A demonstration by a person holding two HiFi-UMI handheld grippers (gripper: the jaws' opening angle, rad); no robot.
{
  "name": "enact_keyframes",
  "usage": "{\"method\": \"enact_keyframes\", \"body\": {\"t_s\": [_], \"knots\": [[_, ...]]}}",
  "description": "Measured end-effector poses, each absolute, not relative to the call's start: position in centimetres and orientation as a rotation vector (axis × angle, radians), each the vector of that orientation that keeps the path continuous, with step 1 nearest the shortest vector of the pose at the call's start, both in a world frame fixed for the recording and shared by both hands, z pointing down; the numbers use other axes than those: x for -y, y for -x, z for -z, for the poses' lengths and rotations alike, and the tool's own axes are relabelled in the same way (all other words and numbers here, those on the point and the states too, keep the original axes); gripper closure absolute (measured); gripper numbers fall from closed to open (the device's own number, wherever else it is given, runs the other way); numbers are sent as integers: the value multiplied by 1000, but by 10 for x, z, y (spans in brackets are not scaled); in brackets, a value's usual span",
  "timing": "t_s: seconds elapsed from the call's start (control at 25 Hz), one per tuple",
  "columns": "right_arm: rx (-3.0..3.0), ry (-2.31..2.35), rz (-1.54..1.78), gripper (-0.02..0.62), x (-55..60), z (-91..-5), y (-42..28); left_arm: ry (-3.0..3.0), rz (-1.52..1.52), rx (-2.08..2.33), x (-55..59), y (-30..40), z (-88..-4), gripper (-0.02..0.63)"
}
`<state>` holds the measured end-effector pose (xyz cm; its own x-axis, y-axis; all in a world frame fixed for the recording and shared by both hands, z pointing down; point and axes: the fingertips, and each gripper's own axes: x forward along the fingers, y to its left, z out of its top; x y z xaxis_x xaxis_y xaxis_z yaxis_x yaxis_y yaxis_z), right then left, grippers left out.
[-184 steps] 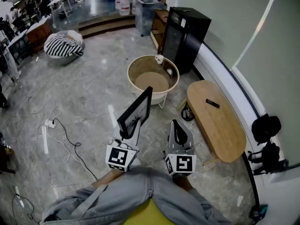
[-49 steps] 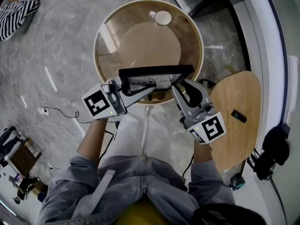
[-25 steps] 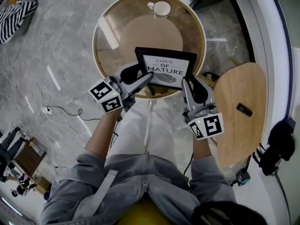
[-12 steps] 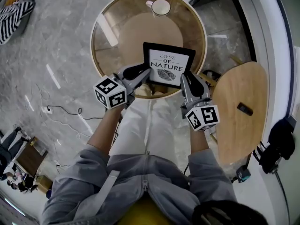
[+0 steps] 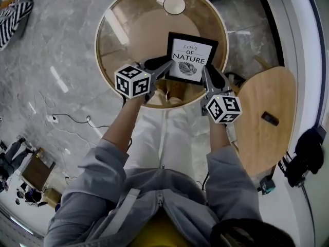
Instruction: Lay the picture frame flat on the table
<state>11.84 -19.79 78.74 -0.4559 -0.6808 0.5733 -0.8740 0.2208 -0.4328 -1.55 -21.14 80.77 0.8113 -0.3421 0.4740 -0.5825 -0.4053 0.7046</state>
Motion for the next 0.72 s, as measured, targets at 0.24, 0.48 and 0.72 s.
{"method": "enact_keyframes", "body": {"t_s": [0.24, 0.48, 0.72], "knots": [[2122, -1505, -1159, 512, 210, -824, -137, -1976, -402, 644, 227, -4, -843, 523], [2030, -1512, -1232, 512, 219, -853, -151, -1932, -490, 624, 239, -18, -869, 522], [1947, -1537, -1289, 514, 220, -872, -158, -1890, -537, 637, 241, -24, -884, 520]]}}
